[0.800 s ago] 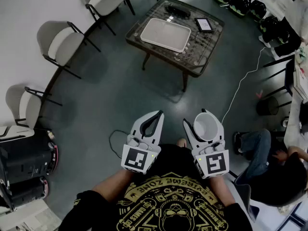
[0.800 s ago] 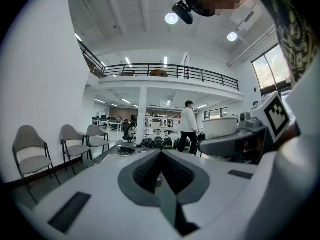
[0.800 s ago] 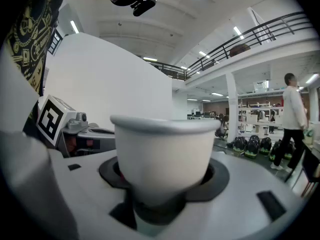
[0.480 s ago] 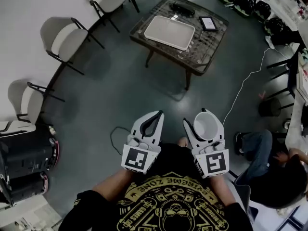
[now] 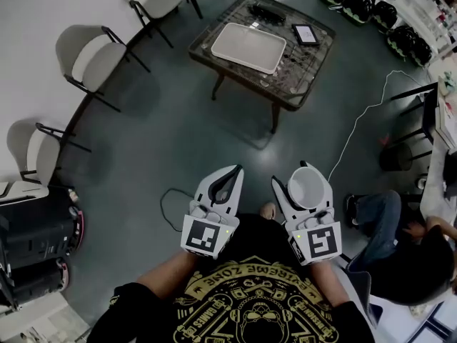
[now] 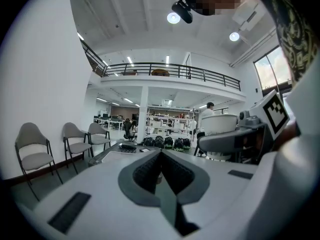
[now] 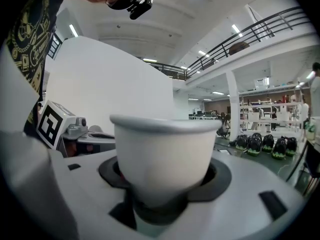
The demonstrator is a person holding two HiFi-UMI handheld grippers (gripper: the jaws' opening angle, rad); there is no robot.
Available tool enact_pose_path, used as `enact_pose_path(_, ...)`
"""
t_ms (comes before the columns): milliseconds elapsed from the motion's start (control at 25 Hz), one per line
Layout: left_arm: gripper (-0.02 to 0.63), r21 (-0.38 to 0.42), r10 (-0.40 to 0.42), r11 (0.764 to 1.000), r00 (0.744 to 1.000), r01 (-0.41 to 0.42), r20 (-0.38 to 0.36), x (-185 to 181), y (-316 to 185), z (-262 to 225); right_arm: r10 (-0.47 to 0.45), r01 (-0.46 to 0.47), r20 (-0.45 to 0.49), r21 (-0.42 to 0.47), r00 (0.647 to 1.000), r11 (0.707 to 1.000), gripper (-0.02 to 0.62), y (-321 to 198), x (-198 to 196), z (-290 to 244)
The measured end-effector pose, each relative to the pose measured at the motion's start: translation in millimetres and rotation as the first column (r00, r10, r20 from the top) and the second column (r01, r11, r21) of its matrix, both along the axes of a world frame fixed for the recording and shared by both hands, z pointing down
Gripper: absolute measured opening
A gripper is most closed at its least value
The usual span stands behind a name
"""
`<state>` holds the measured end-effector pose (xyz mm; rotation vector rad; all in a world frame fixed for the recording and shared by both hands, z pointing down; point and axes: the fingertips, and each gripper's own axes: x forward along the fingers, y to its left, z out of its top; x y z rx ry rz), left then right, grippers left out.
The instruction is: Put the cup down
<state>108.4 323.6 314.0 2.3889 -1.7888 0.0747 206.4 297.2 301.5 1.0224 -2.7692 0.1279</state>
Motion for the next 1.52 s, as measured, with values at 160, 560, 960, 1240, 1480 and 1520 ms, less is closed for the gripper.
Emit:
enact_pose_path(160,-0.004,0.006,-0.009,1.0,1.0,0.009,-0.008,-7.4,3.8,2.6,0.005,-0.005,-0.001,0.006,1.0,1.0,0.275,2.5,-4.6,-1.4)
enact_pose_path(560,-0.004,-0.006,-0.039,0.999,0.999,0.039,-0.037,-67.8,20.5,9.0,0.032,-0.032,-0.01,0.022,0.999,0.999,0.275,10.0,-57.6,-10.2)
enact_pose_path(960,-0.004,0.047,-0.085,0.995,0.995,0.088,-0.055,-116.2,36.1,-0.5,0.019,-0.019,-0.014,0.054,1.0,0.998,0.275,19.2,-100.3,-19.4)
enact_pose_path(1240,-0.005,0.045,-0.149,0.987,0.987,0.152,-0.061,-140.5,46.6,-0.1,-0.036,0.036,-0.014,0.059,0.999,0.998,0.275,19.0,-126.4,-22.1)
enact_pose_path(1480,-0.005,0.022,-0.216,0.976,0.975,0.217,-0.059,-158.6,50.3,5.5,-0.1,0.1,-0.007,0.055,0.995,0.993,0.275,13.6,-148.6,-20.2)
enact_pose_path(1520,-0.005,0.019,-0.224,0.974,0.973,0.225,-0.057,-160.8,50.3,6.3,-0.109,0.109,-0.005,0.053,0.994,0.993,0.275,12.1,-151.8,-19.5)
